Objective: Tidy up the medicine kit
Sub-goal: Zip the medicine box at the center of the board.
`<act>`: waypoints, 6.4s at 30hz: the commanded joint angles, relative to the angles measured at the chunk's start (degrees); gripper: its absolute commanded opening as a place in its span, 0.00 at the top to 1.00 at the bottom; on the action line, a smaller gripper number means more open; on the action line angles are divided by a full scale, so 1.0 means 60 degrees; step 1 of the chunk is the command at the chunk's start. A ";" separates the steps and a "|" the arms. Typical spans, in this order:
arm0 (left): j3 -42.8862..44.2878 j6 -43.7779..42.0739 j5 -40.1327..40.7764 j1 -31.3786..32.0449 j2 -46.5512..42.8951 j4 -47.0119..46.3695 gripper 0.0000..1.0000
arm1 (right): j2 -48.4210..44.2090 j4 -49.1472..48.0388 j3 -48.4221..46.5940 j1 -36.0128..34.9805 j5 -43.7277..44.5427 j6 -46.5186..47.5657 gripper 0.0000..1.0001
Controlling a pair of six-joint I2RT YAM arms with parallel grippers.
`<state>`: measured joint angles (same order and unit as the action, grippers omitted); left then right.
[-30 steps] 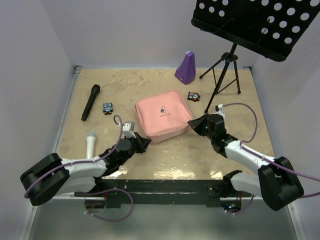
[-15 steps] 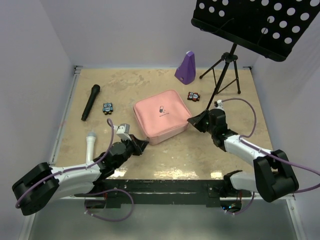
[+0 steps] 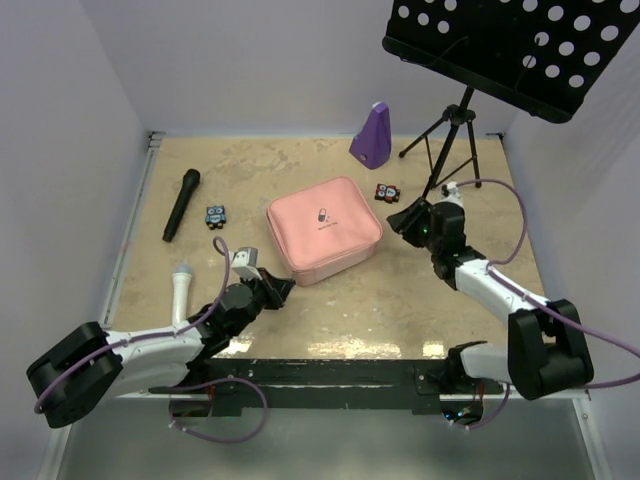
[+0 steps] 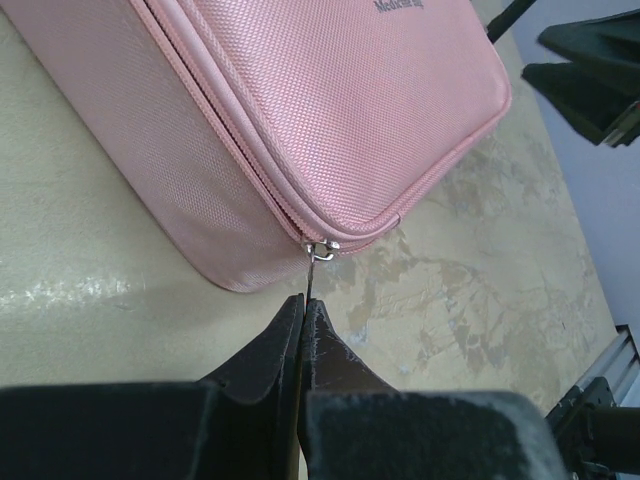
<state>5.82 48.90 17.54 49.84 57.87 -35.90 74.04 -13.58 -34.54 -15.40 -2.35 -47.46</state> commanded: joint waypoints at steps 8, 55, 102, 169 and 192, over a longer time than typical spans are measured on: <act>0.0025 -0.0416 0.0593 -0.0134 0.0785 0.0447 1.00 | -0.1587 0.0125 0.0352 -0.0654 -0.1131 0.0997 0.37; 0.1035 -0.1090 -0.1927 0.0452 0.3143 -0.2088 1.00 | 0.1301 -0.0067 -0.1641 -0.1153 -0.1527 0.1289 0.34; 0.1153 -0.1281 -0.1913 0.0452 0.3320 -0.2103 1.00 | 0.1634 -0.2263 0.0645 -0.3850 -0.1235 -0.1933 1.00; 0.0231 -0.1091 -0.1825 0.0511 0.2646 -0.1737 1.00 | 0.1503 -0.1706 -0.0307 -0.2517 -0.0986 -0.1245 1.00; 0.1592 -0.1910 -0.1678 -0.0879 0.2557 -0.0975 0.59 | 0.0522 -0.1559 0.1025 -0.2911 -0.0765 -0.0952 1.00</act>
<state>11.97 41.08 6.33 47.22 72.90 -42.35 79.33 -23.59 -30.41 -31.86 -8.27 -54.15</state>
